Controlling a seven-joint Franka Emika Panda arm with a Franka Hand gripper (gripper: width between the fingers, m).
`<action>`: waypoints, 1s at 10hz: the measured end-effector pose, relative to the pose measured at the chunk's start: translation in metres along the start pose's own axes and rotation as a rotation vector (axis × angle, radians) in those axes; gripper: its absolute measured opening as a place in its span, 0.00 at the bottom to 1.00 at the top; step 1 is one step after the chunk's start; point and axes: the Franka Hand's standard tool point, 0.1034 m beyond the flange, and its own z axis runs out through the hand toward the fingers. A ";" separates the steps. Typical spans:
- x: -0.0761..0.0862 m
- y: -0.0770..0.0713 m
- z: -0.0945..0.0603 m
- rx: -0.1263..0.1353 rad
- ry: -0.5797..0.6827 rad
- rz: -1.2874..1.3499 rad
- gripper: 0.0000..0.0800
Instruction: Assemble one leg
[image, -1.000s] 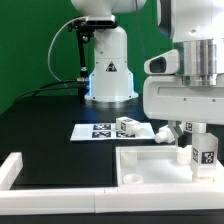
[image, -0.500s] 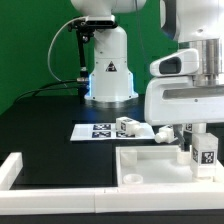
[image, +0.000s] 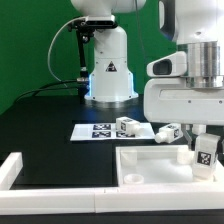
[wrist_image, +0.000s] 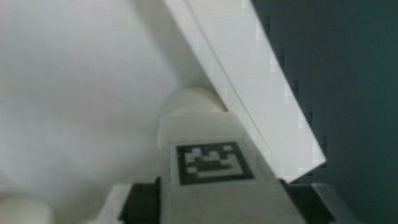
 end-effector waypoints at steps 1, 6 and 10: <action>0.002 0.002 0.001 -0.001 0.002 0.110 0.37; 0.002 0.000 0.003 0.041 -0.060 1.000 0.36; 0.007 0.000 0.001 0.065 -0.033 0.609 0.67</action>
Offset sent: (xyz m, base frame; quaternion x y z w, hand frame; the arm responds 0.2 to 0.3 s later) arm 0.0095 0.0170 -0.0031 0.0324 -0.0511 0.5866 0.8076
